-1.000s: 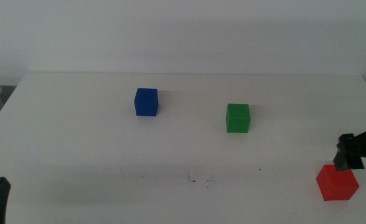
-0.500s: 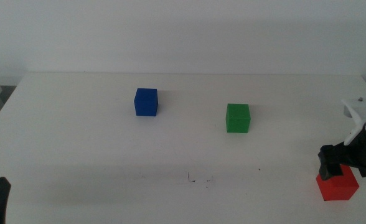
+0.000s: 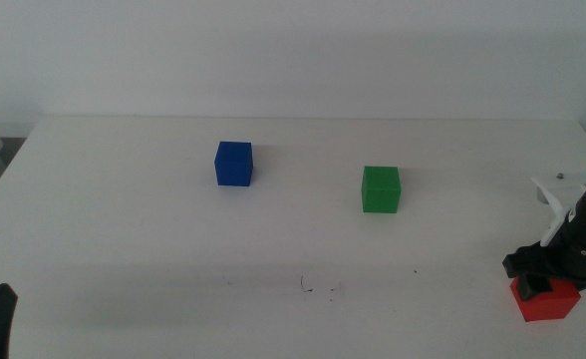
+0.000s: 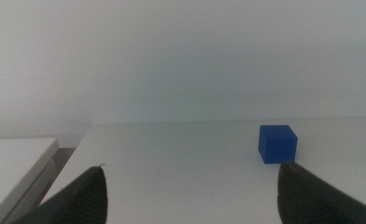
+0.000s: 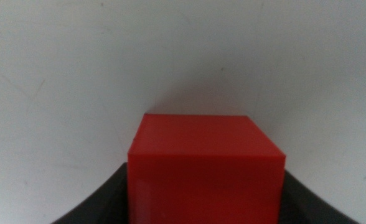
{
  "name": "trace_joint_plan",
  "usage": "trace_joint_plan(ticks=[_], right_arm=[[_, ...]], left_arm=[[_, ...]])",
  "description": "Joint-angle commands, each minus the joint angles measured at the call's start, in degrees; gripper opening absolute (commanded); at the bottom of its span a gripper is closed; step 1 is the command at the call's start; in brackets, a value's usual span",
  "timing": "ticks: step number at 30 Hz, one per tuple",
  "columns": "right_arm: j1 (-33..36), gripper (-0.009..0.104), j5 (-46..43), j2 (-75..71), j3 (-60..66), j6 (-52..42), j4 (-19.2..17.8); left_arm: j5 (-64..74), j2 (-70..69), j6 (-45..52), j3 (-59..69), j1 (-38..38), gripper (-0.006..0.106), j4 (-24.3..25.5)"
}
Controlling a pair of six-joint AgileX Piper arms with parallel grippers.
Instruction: Stack red cubes first, then green, then blue cubes in a specific spot.
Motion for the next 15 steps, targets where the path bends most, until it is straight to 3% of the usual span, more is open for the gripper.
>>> trace_joint_plan(ticks=[1,7,15], right_arm=[[0.27,0.036,-0.31,-0.04,-0.67,-0.09,-0.64],[5.70,0.002,1.77,-0.50,-2.43,0.93,-1.87],[22.00,-0.001,14.17,0.56,-21.62,24.91,-8.58]], left_arm=[[-0.72,-0.21,-0.03,0.04,0.13,0.094,0.01],[-0.72,-0.21,-0.03,0.04,0.13,0.094,0.01],[-0.72,-0.21,-0.03,0.04,0.13,0.094,0.01]])
